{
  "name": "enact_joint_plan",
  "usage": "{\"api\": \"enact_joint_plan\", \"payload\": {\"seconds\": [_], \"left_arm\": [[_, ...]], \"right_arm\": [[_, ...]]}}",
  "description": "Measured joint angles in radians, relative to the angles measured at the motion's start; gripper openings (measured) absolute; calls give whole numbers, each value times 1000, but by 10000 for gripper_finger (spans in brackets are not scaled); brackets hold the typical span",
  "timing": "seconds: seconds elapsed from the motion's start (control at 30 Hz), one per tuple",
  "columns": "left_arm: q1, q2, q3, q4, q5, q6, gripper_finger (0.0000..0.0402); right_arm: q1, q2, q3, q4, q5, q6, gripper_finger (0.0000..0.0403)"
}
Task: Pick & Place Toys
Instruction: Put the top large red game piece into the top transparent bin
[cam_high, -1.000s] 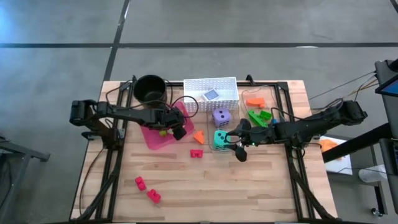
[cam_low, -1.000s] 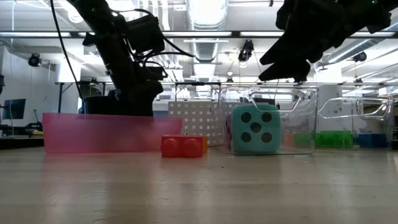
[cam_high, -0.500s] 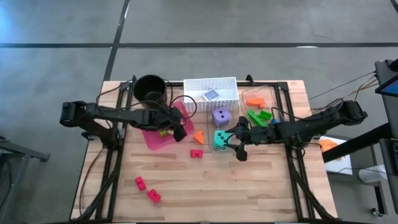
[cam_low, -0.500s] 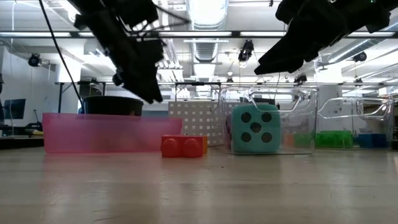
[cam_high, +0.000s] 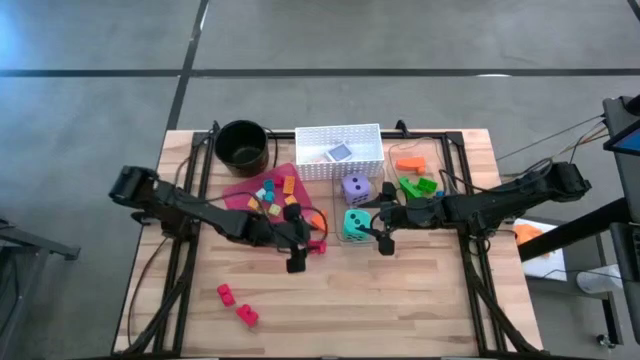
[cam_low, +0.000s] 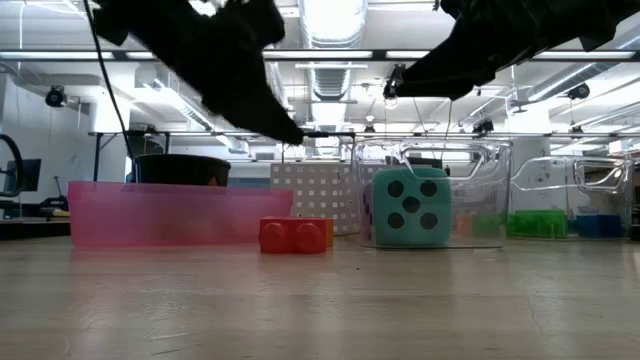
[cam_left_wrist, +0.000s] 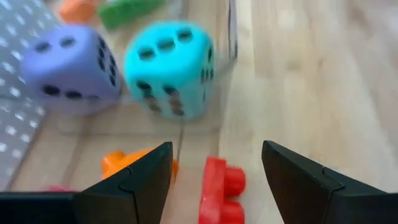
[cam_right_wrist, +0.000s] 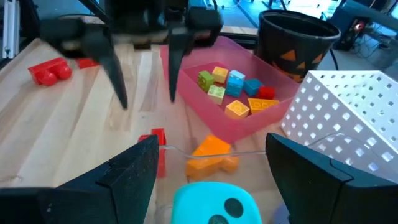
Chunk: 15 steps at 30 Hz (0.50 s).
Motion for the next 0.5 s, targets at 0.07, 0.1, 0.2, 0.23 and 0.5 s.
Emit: {"api": "enact_joint_plan", "payload": {"seconds": [0.07, 0.1, 0.2, 0.23, 0.5], "left_arm": [[-7, 46, 1, 0, -28, -5, 252], [-8, 65, 1, 0, -39, -13, 252], [-4, 118, 1, -1, -46, -34, 252], [-3, 134, 1, -2, -46, -34, 252], [0, 201, 0, -4, -37, -38, 252]], "right_arm": [[-1, 0, 0, -1, -1, -13, 294], [-2, 0, 0, -2, 0, -17, 294], [-2, 0, 0, -1, -1, -21, 294], [-2, 0, 0, -1, -1, -23, 294], [-3, 0, 0, 3, -1, -82, 294]]}}
